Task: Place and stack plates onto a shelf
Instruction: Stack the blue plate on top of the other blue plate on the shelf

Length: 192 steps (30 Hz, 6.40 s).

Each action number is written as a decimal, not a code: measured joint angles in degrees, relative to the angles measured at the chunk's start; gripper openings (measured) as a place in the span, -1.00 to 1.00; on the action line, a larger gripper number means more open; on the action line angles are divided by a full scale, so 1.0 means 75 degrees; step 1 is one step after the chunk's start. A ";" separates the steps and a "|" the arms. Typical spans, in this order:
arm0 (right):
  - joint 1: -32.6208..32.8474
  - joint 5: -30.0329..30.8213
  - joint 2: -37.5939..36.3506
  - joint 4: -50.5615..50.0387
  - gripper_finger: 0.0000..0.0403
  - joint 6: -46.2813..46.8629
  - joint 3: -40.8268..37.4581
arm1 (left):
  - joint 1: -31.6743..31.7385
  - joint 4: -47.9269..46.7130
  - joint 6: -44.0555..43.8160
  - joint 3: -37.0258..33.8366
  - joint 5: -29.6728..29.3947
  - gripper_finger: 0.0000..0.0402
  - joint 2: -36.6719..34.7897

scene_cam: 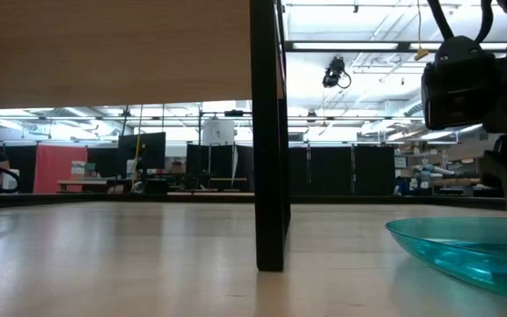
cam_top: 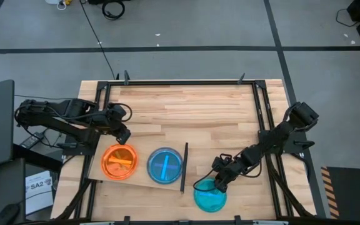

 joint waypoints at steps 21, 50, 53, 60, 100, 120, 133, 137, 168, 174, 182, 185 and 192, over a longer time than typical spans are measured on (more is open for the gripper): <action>0.0000 -0.0010 0.0029 -0.0050 -0.93 -0.0086 -0.0019 | 0.0000 0.0000 -0.0011 0.0000 -0.0001 -0.43 0.0000; 0.0003 -0.0406 -0.0009 -0.0082 -0.98 -0.0123 -0.0024 | 0.0002 -0.0001 -0.0062 0.0000 0.0024 -0.43 0.0000; 0.0009 -0.0430 -0.0163 -0.0252 -0.98 -0.0327 -0.0037 | 0.0002 0.0027 -0.0080 0.0000 0.0024 -0.43 0.0000; -0.0069 -0.0386 -0.0919 -0.1300 -0.98 -0.0476 -0.0039 | -0.0001 0.0061 -0.0075 0.0000 0.0024 -0.43 0.0000; -0.5399 0.1815 -0.4349 -0.2259 -0.98 -0.2884 -0.0017 | 0.0425 0.2620 0.2212 0.0003 -0.1573 -0.43 0.0708; -0.6610 0.1858 -0.4008 0.0428 -0.98 -0.3227 -0.0016 | 0.1911 0.4189 0.2184 -0.0003 -0.1608 -0.43 0.2597; -0.6607 0.1852 -0.2977 0.1817 -0.98 -0.3225 -0.0021 | 0.2527 0.6000 0.2204 0.0011 -0.1569 -0.43 0.3202; -0.6607 0.1851 -0.2667 0.2361 -0.98 -0.3217 -0.0021 | 0.2650 0.5971 0.2181 0.0003 -0.1567 -0.43 0.3201; -0.6607 0.1847 -0.2361 0.3273 -0.97 -0.3225 -0.0021 | 0.2697 0.6015 0.2126 0.0003 -0.1596 -0.76 0.3203; -0.6607 0.1850 -0.2363 0.3273 -0.97 -0.3225 -0.0021 | 0.2697 0.6012 0.2126 0.0003 -0.1624 -0.88 0.3203; -0.6607 0.1849 -0.2363 0.3271 -0.91 -0.3225 -0.0021 | 0.2700 0.6015 0.2184 0.0003 -0.1654 -0.93 0.3200; -0.6607 0.1847 -0.2363 0.3273 -0.90 -0.3225 -0.0021 | 0.2700 0.6015 0.2187 0.0003 -0.1689 -0.94 0.3200; -0.6605 0.1844 -0.2363 0.3273 -0.89 -0.3222 -0.0021 | 0.2697 0.6018 0.2184 0.0003 -0.1689 -0.94 0.3200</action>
